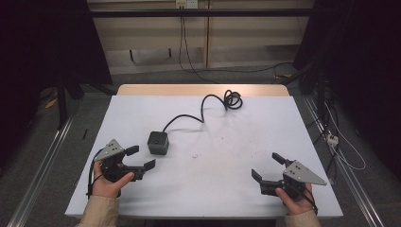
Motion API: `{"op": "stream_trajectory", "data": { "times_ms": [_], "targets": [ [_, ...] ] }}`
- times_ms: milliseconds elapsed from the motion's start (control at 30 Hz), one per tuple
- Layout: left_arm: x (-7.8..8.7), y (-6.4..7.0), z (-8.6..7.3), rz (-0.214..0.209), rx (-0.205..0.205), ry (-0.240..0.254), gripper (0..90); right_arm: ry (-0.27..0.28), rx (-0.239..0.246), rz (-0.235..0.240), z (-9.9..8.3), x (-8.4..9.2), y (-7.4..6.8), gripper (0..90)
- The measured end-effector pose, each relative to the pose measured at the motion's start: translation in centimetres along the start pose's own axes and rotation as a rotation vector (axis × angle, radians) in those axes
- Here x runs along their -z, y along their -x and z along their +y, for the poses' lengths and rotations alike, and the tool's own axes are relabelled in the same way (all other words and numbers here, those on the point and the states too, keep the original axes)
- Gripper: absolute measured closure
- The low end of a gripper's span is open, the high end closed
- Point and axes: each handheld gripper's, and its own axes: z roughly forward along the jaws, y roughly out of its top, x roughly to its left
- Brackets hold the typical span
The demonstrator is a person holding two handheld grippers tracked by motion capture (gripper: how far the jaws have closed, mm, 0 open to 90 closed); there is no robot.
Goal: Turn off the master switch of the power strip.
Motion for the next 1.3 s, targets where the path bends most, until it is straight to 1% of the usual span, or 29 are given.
{"op": "stream_trajectory", "data": {
  "times_ms": [333, 667, 833, 967, 1200, 1300],
  "targets": [
    [0.4, -0.3, -0.5, 0.011, 0.003, 0.003, 7.5, 0.0, 0.0, 0.0, 0.0, 0.0, 0.0, 5.3],
    [0.8, -0.6, -0.9, 0.016, -0.011, -0.002, 7.2, 0.0, 0.0, 0.0, 0.0, 0.0, 0.0, 5.4],
    [0.9, -0.8, -1.2, 0.017, -0.002, -0.003, 6.9, -0.001, 0.0, 0.0, 0.0, 0.0, 0.0, 5.4],
    [1.0, -0.9, -1.3, 0.025, -0.005, -0.006, 6.7, -0.001, 0.001, 0.001, 0.0, 0.0, 0.0, 5.4],
    [1.1, -1.2, -1.6, 0.027, -0.016, -0.01, 6.6, -0.002, -0.001, -0.001, 0.0, 0.0, 0.0, 5.5],
    [1.3, -1.2, -1.8, 0.032, -0.012, -0.013, 6.6, -0.001, 0.0, 0.0, 0.0, 0.0, 0.0, 5.5]
  ]
}}
